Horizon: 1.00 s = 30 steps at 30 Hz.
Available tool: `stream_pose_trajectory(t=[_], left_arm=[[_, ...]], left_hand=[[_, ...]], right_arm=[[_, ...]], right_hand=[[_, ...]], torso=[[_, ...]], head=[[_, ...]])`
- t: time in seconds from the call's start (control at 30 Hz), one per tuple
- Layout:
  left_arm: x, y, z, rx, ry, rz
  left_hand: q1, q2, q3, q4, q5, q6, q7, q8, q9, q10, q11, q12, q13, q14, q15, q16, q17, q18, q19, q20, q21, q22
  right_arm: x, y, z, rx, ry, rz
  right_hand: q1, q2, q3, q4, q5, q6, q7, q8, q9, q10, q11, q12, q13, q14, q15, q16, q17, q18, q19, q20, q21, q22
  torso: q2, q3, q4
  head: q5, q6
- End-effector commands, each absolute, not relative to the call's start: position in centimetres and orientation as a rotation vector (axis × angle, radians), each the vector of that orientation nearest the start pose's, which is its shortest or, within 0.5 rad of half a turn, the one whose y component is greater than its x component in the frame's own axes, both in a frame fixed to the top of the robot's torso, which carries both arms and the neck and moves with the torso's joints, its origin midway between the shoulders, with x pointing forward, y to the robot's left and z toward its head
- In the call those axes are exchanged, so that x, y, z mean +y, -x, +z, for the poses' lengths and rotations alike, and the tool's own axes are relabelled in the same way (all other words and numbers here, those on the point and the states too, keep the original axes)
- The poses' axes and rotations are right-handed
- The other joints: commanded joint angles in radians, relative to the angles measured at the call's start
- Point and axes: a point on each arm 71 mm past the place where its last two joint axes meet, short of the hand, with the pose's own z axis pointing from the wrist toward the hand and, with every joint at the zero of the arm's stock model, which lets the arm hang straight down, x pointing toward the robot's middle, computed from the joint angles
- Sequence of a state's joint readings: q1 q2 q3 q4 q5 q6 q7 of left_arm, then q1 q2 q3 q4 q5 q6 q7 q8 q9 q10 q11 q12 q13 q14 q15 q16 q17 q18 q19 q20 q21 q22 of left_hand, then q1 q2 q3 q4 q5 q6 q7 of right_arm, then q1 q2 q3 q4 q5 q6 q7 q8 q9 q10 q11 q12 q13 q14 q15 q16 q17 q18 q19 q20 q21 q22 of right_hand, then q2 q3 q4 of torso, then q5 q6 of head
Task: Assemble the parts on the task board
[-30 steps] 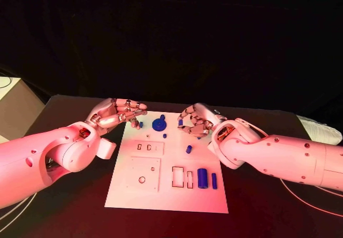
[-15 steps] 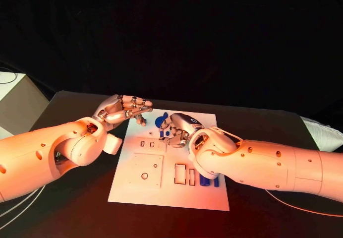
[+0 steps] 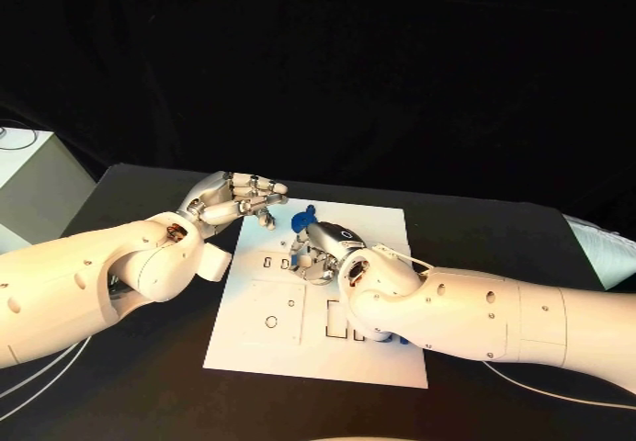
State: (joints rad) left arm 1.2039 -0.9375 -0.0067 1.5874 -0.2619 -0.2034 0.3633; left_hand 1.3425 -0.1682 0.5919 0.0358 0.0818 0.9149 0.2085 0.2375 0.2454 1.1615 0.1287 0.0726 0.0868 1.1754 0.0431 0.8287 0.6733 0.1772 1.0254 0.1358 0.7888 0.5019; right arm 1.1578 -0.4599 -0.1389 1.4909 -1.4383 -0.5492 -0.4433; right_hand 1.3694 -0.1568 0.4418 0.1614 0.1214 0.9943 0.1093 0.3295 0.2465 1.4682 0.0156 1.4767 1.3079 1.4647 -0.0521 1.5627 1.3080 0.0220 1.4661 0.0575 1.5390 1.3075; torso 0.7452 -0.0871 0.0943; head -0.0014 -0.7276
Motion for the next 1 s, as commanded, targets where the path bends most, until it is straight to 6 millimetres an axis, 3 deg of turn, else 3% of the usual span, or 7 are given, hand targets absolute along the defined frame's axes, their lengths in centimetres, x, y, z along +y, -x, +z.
stream_pose_trajectory(t=[0.03, 0.33, 0.73, 1.0], left_arm=[[22.4, -47.67, -15.53, 1.517, 0.799, -1.561], [22.45, -47.67, -15.56, 1.52, 0.799, -1.559], [22.54, -47.66, -15.58, 1.524, 0.798, -1.557], [22.59, -47.66, -15.59, 1.526, 0.796, -1.556]], left_hand=[[0.0, 0.006, -0.002, -0.005, -0.006, -0.001, -0.004, -0.001, 0.002, 0.0, 0.0, 0.0, 0.001, -0.006, 0.002, 0.005, -0.001, 0.005, -0.005, -0.001, 0.006, 0.001], [0.0, 0.006, -0.002, -0.005, -0.006, -0.001, -0.004, -0.001, 0.002, 0.0, 0.0, 0.0, 0.001, -0.006, 0.002, 0.005, -0.001, 0.005, -0.005, -0.001, 0.006, 0.001], [-0.001, 0.005, -0.002, -0.005, -0.006, -0.001, -0.004, -0.001, 0.002, 0.001, 0.0, 0.0, 0.001, -0.007, 0.002, 0.005, -0.002, 0.006, -0.007, -0.001, 0.007, 0.002], [-0.001, 0.005, -0.002, -0.005, -0.006, -0.001, -0.004, -0.001, 0.002, 0.001, 0.0, 0.0, 0.001, -0.007, 0.002, 0.005, -0.002, 0.006, -0.007, -0.001, 0.007, 0.002]], right_arm=[[-3.42, -44.68, -22.48, 1.665, 0.04, 0.709], [-3.32, -44.63, -22.85, 1.651, 0.057, 0.704], [-3.32, -44.64, -23.06, 1.639, 0.068, 0.7], [-3.3, -44.63, -23.14, 1.633, 0.07, 0.698]], right_hand=[[-0.004, 0.003, 0.007, -0.001, 0.002, 0.018, -0.022, 0.08, 0.058, 0.01, -0.004, 0.0, 0.16, 0.098, -0.003, -0.005, 0.232, -0.013, 0.09, -0.008, 0.002, 0.235], [-0.017, -0.01, 0.008, 0.001, 0.021, 0.014, -0.021, 0.086, 0.059, 0.01, -0.003, -0.002, 0.159, 0.098, -0.002, -0.006, 0.231, -0.013, 0.09, -0.007, 0.002, 0.236], [-0.03, -0.021, 0.007, 0.005, 0.023, 0.01, -0.019, 0.089, 0.058, 0.006, -0.001, -0.006, 0.156, 0.098, -0.001, -0.006, 0.23, -0.013, 0.09, -0.006, 0.002, 0.236], [-0.066, -0.047, -0.006, 0.023, 0.017, -0.003, -0.012, 0.094, 0.054, -0.004, 0.004, -0.017, 0.146, 0.097, 0.003, -0.007, 0.228, -0.013, 0.089, -0.002, 0.0, 0.235]], torso=[[0.001, 0.0002, -0.0005], [0.001, 0.0011, -0.0031], [0.0, 0.0007, -0.002], [-0.001, 0.0004, -0.0029]], head=[[0.003, -0.004], [0.01, -0.01], [0.008, -0.013], [0.008, -0.013]])
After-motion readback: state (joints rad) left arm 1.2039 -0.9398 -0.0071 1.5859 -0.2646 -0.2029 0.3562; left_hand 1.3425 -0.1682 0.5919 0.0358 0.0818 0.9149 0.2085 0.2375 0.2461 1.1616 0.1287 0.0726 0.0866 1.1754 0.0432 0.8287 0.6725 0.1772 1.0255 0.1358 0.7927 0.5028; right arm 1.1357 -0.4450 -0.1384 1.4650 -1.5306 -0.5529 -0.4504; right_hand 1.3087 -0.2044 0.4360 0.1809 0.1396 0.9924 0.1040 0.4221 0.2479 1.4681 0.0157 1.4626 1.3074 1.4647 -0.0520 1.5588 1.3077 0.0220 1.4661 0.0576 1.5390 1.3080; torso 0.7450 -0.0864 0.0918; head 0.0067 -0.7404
